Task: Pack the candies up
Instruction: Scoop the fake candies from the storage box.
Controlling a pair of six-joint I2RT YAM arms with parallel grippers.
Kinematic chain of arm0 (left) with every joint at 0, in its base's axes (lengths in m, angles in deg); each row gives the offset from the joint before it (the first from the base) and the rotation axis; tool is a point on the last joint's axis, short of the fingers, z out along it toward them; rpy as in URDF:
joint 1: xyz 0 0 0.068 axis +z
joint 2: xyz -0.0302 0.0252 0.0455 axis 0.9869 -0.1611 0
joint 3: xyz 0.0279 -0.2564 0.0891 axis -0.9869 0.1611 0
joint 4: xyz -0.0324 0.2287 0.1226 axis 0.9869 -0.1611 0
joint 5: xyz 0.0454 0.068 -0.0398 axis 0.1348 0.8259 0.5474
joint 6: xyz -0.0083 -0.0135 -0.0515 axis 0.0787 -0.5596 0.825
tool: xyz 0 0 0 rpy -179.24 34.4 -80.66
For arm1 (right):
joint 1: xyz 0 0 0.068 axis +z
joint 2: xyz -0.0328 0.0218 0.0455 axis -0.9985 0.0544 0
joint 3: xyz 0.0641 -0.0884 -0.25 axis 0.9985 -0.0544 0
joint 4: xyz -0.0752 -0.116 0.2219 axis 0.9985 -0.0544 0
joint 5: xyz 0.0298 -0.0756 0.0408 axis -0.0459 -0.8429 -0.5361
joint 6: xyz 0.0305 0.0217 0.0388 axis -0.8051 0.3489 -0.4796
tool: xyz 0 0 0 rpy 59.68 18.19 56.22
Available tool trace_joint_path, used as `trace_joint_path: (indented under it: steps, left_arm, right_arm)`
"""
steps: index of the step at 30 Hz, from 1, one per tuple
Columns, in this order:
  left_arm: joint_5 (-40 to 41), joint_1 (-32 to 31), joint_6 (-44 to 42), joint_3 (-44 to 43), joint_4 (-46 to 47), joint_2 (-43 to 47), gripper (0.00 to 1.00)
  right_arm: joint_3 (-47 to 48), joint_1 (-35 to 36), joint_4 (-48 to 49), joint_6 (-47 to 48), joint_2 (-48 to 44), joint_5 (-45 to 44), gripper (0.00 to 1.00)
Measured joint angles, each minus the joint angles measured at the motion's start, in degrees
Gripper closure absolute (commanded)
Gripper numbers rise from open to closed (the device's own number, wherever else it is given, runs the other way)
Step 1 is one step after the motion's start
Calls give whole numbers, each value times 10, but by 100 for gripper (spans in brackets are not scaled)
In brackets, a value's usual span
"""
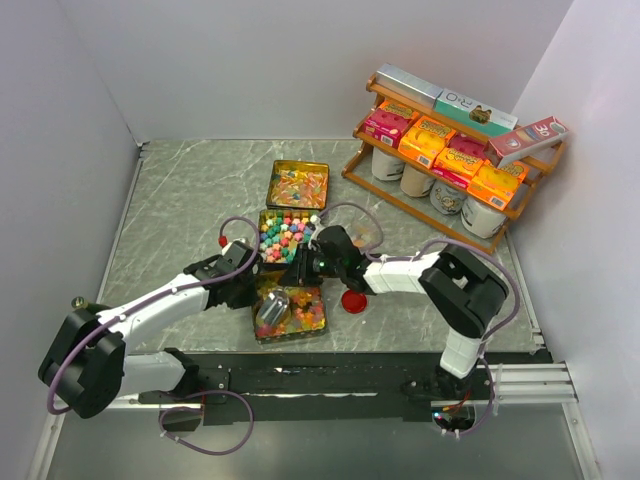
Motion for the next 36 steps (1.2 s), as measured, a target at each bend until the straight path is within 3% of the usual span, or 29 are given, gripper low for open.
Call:
trace_joint_path:
  steps: [8, 18, 24, 36]
  left_arm:
    - [6, 0, 11, 0, -15, 6, 99]
    - [11, 0, 16, 1, -21, 8, 99]
    - [16, 0, 15, 3, -34, 17, 99]
    - [28, 0, 10, 3, -40, 35, 99]
  right_arm:
    - [3, -1, -10, -29, 26, 51, 100]
    - [61, -2, -127, -64, 44, 74, 100]
    - [38, -5, -89, -139, 52, 99, 100]
    - [3, -15, -26, -202, 43, 109, 100]
